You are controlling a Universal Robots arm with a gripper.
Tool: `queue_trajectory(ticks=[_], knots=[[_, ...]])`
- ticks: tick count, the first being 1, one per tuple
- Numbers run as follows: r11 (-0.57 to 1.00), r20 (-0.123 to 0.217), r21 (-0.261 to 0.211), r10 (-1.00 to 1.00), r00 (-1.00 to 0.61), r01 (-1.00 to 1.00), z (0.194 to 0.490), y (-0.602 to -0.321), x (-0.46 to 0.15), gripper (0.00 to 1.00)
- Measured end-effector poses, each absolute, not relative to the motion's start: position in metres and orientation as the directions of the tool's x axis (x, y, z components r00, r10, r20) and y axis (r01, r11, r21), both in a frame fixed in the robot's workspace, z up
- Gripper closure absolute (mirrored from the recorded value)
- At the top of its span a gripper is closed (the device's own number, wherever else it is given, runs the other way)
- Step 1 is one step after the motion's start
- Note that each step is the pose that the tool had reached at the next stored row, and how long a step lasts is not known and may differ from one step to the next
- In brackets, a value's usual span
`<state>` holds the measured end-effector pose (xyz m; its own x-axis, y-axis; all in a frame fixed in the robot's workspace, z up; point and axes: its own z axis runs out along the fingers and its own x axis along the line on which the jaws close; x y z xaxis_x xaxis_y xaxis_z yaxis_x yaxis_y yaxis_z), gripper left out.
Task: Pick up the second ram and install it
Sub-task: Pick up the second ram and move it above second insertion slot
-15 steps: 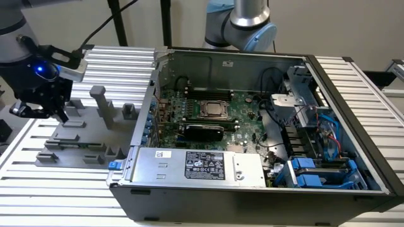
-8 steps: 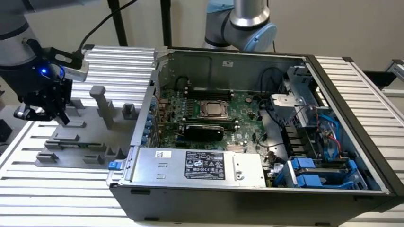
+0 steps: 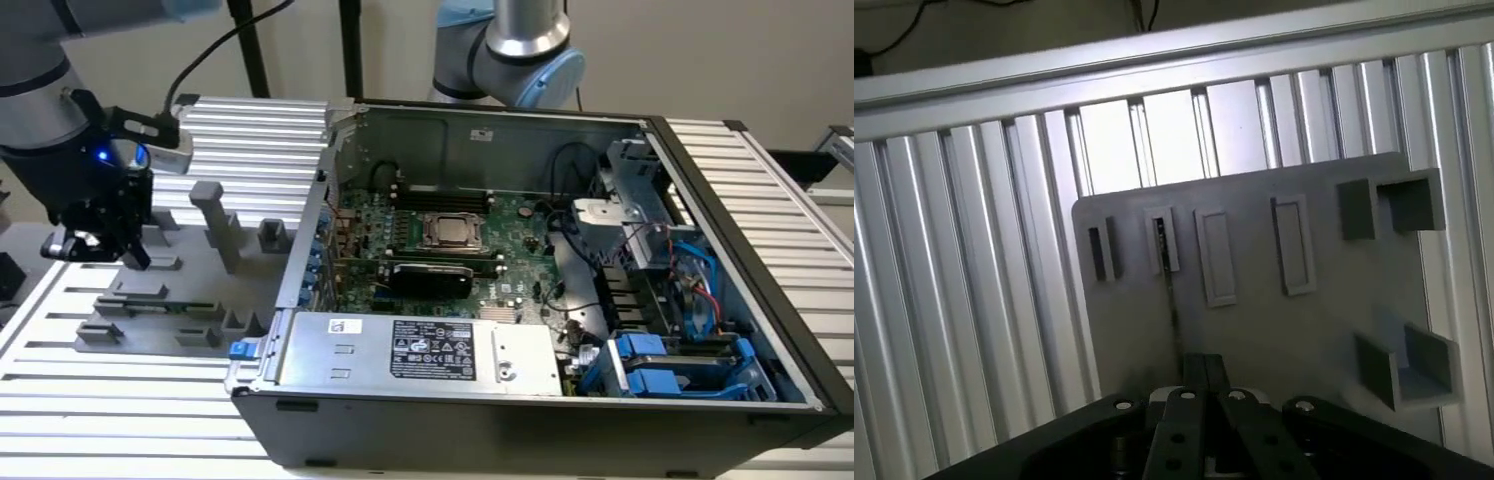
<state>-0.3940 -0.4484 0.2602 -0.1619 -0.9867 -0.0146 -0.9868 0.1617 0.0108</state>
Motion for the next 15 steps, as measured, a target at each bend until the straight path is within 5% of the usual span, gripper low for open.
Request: queue_trajectory(ticks=[11, 12, 15], knots=[[0.08, -0.008, 0.01, -0.997, -0.08, -0.997, 0.251, -0.449, -0.382, 1.0], [0.079, -0.008, 0.01, -0.997, -0.079, -0.997, 0.25, -0.449, -0.382, 0.0], [0.075, -0.008, 0.01, -0.997, -0.075, -0.997, 0.245, -0.449, -0.382, 0.0]])
